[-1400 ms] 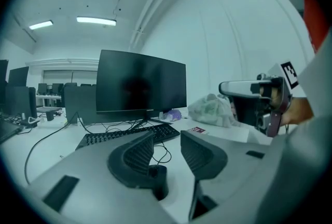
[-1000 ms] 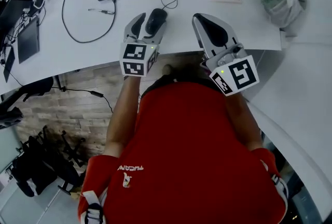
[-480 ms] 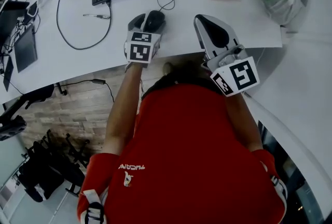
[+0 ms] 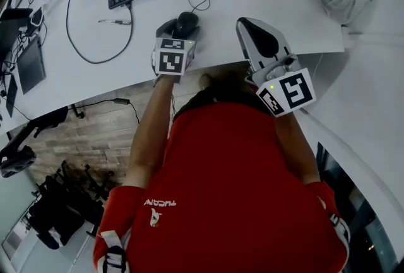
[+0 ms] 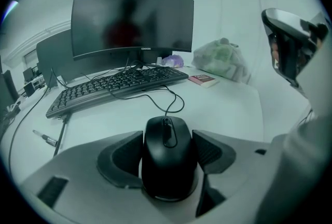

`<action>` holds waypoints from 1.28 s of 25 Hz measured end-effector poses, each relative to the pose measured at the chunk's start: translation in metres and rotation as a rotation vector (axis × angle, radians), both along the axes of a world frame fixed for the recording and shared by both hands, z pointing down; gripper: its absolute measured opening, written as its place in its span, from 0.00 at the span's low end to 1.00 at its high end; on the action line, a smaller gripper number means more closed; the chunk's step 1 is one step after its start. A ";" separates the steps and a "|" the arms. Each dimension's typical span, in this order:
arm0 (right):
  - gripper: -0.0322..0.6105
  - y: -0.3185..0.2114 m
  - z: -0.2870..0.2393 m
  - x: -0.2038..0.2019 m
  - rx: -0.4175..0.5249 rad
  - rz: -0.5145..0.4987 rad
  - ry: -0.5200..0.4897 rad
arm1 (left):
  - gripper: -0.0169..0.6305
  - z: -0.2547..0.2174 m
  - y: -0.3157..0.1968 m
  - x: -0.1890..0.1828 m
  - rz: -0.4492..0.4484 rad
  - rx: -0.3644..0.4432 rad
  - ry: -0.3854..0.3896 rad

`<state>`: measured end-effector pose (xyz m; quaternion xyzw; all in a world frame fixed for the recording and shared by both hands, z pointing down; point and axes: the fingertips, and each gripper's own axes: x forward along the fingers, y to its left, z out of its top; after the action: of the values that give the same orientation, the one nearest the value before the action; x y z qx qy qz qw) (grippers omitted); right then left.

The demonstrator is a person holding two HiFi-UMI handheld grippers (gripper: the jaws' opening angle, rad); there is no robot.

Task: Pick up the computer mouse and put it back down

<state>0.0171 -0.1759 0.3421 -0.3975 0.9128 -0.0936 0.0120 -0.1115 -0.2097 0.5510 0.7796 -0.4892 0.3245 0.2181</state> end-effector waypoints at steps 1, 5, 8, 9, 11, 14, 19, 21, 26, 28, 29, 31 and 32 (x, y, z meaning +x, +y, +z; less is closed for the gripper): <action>0.06 0.001 0.000 0.001 -0.002 0.002 -0.001 | 0.47 0.000 0.000 0.000 0.001 0.003 0.002; 0.06 0.005 -0.001 0.002 -0.002 0.007 0.001 | 0.47 -0.008 0.004 0.002 0.005 0.012 0.019; 0.06 0.007 -0.001 0.003 0.002 0.007 0.003 | 0.47 -0.021 0.006 0.005 0.009 0.038 0.040; 0.06 0.007 -0.002 0.004 0.003 0.007 0.004 | 0.47 -0.026 0.005 0.005 0.004 0.062 0.049; 0.06 0.007 -0.003 0.004 0.007 0.004 0.004 | 0.47 -0.041 0.004 0.005 -0.003 0.099 0.074; 0.06 0.007 -0.006 0.003 0.011 -0.004 0.001 | 0.47 -0.071 0.007 0.006 -0.009 0.154 0.111; 0.06 0.009 -0.011 -0.001 0.022 -0.024 -0.009 | 0.47 -0.129 0.015 0.003 -0.034 0.263 0.184; 0.06 0.010 -0.014 -0.003 0.027 -0.032 -0.015 | 0.47 -0.154 0.019 0.001 -0.044 0.312 0.214; 0.06 0.013 -0.026 -0.005 0.046 -0.045 -0.039 | 0.47 -0.217 0.032 -0.004 -0.051 0.438 0.275; 0.06 0.014 -0.032 -0.005 0.057 -0.048 -0.049 | 0.47 -0.238 0.038 -0.005 -0.046 0.478 0.287; 0.06 0.015 -0.035 -0.005 0.064 -0.049 -0.053 | 0.47 -0.247 0.041 -0.006 -0.044 0.494 0.291; 0.06 0.017 -0.041 -0.006 0.077 -0.053 -0.060 | 0.47 -0.264 0.048 -0.009 -0.045 0.523 0.298; 0.06 0.018 -0.044 -0.006 0.082 -0.055 -0.062 | 0.47 -0.272 0.051 -0.010 -0.047 0.536 0.301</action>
<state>0.0107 -0.1581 0.2979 -0.3681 0.9257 -0.0686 0.0542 -0.1216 -0.1588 0.2793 0.8371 -0.5374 0.0596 0.0823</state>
